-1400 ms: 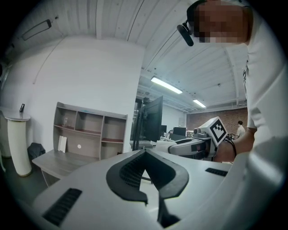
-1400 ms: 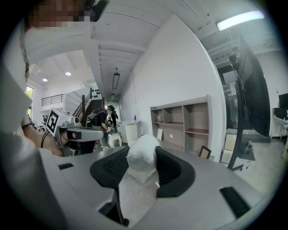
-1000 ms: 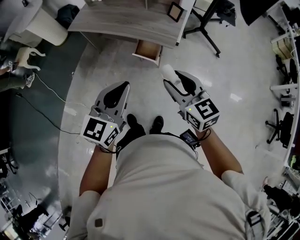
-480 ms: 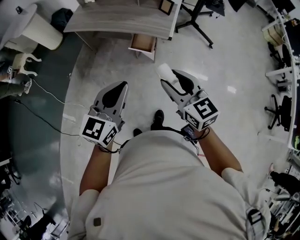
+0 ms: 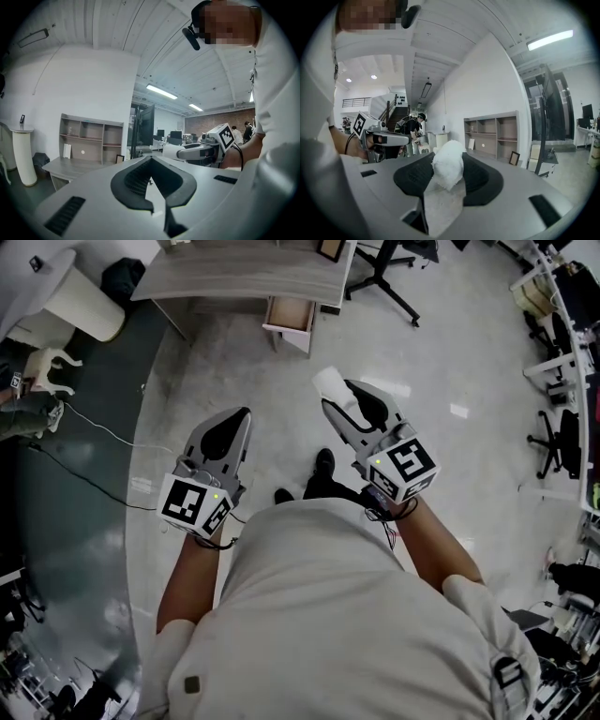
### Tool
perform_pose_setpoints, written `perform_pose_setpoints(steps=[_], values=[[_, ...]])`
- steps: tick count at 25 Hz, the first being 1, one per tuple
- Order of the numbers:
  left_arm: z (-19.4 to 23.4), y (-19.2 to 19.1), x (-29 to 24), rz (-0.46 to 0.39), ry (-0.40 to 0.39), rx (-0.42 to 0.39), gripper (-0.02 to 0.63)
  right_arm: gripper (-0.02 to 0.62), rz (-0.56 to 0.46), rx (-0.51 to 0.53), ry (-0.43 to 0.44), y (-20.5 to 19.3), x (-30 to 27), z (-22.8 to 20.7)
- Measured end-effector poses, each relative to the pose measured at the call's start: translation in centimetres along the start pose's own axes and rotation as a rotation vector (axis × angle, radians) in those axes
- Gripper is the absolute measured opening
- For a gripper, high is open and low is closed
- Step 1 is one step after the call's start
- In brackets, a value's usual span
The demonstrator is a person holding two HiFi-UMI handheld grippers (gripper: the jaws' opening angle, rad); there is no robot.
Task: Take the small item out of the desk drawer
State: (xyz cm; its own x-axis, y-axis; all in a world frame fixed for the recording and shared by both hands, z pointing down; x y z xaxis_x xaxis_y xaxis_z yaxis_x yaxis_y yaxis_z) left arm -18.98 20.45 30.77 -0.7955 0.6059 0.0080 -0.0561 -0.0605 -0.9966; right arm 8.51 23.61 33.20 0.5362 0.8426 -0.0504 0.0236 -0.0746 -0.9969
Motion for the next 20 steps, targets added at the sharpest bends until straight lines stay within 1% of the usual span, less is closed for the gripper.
perform_pose_setpoints(steps=[5,9,14,17,20], values=[[0.7,0.1,3.7,-0.019,0.004,-0.005,0.011,0.186,-0.027,0.022,-0.001,-0.3,0.4,4.0],[1.1,0.3,5.8,-0.021,0.013,0.000,0.011,0.186,-0.032,0.022,0.001,0.0,0.6,6.1],[1.7,0.4,7.3,-0.035,0.021,-0.001,0.011,0.187,-0.032,0.013,0.000,-0.1,0.7,7.5],[1.6,0.4,7.6,-0.038,0.012,0.002,0.011,0.186,-0.029,-0.010,-0.003,-0.2,0.7,7.8],[1.5,0.4,7.4,-0.036,0.002,0.005,0.011,0.186,-0.029,-0.010,-0.004,0.0,0.8,7.8]])
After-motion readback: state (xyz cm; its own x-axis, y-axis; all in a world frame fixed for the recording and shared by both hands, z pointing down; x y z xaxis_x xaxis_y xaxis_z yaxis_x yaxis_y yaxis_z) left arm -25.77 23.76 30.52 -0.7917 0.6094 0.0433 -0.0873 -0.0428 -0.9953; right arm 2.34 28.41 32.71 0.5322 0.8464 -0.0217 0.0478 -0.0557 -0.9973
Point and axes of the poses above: the fingertips, and each gripper's own axes: x backward along the fingers, z to its left, y out of its top, the point moved 10 cm from there along x, backward along the fingers, and after that the axes turned 7 degrees about -z, right-handed, at the moved point
